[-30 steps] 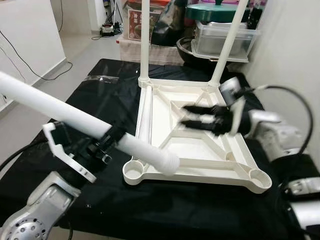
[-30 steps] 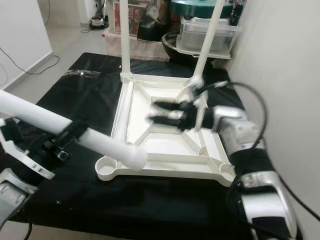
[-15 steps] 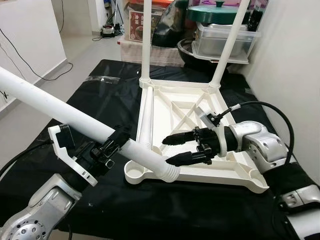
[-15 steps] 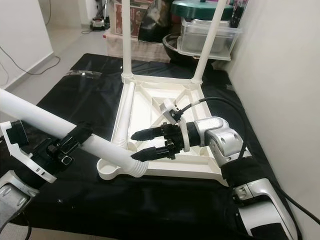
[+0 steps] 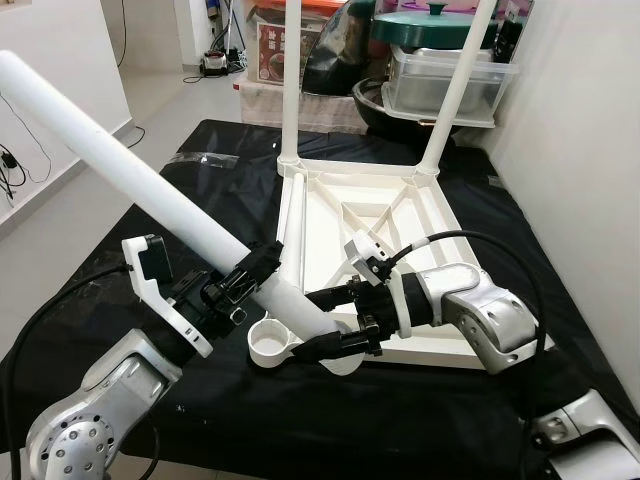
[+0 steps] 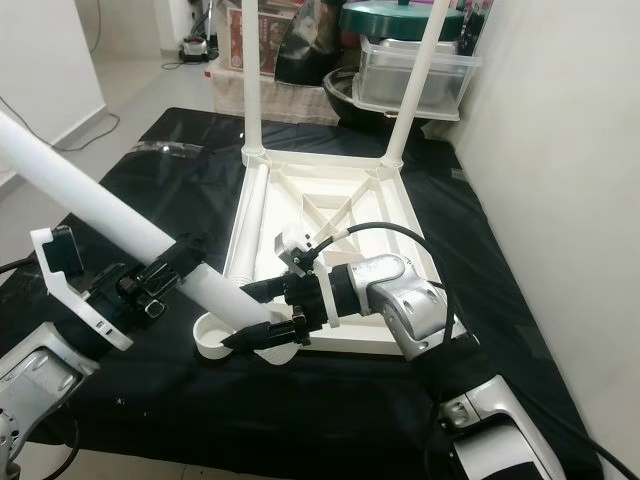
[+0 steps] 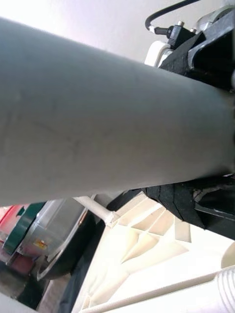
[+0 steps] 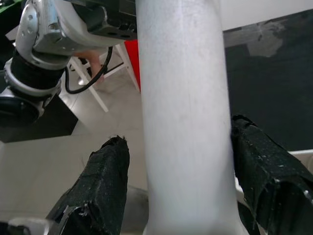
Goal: Building children table
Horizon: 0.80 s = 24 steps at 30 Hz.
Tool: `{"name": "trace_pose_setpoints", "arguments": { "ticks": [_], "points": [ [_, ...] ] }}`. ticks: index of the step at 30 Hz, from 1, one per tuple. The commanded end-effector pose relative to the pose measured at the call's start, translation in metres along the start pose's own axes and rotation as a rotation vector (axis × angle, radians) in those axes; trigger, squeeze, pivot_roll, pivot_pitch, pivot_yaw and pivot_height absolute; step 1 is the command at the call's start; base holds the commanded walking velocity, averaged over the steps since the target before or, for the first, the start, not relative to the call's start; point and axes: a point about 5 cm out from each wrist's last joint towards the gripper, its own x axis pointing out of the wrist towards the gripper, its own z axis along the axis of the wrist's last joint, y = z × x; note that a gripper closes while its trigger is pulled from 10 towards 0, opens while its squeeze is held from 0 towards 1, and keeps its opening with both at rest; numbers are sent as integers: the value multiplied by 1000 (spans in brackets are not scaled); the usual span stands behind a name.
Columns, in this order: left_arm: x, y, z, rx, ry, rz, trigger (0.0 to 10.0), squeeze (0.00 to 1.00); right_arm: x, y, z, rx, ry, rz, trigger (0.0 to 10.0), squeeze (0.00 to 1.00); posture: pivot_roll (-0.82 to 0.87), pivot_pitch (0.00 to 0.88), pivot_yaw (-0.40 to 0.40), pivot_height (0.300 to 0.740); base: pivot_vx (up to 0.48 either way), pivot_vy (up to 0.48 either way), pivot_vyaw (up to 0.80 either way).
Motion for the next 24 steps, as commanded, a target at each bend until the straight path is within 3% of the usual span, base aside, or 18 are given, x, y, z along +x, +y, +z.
{"name": "trace_pose_setpoints", "arguments": {
  "ticks": [1,2,3,5,7,9,10,12,13,19,20,21,22,24],
  "points": [
    [5,1,-2,-6,-12,-3,10000,0,12,5,1,-30,1,24,10000,0,80,0,-80,740,0,0,0],
    [5,1,-2,-6,-12,-3,10000,0,12,5,1,-30,1,24,10000,0,80,0,-80,740,0,0,0],
    [7,2,-5,-15,-8,-5,10000,0,18,2,2,-40,2,-9,7451,0,78,0,-80,740,0,0,0],
    [9,2,-7,-22,-5,-6,10000,0,22,1,2,-45,2,-30,7451,0,75,0,-78,740,0,0,0],
    [11,3,-11,-33,2,-6,10000,0,29,1,3,-60,20,-59,10000,0,70,0,-77,740,0,0,0],
    [11,3,-11,-33,2,-6,10000,0,29,1,3,-60,20,-59,10000,0,70,0,-77,740,0,0,0],
    [12,3,-12,-36,7,-5,10000,0,31,2,4,-66,24,-65,4196,0,69,0,-77,740,0,0,0],
    [12,3,-12,-36,7,-5,10000,0,31,2,4,-66,24,-65,4196,0,69,0,-77,740,0,0,0],
    [13,4,-15,-40,13,-3,10000,0,32,2,5,-77,33,-73,0,0,68,0,-80,740,0,0,0],
    [14,6,-17,-46,22,7,10000,0,33,2,5,-103,49,-91,0,0,67,0,-82,740,0,0,0],
    [14,8,-18,-13,27,25,10000,0,32,2,4,-111,58,-98,0,0,66,0,-83,740,0,0,0],
    [14,10,-21,27,56,47,10000,1000,31,1,2,-114,65,-105,0,0,65,0,-84,740,0,0,0],
    [14,10,-21,27,56,47,10000,1000,31,1,2,-114,65,-105,0,0,65,0,-84,740,0,0,0],
    [15,11,-26,112,112,49,10000,1000,28,0,0,-113,75,-125,0,0,63,0,-84,740,0,0,0]
  ]
}}
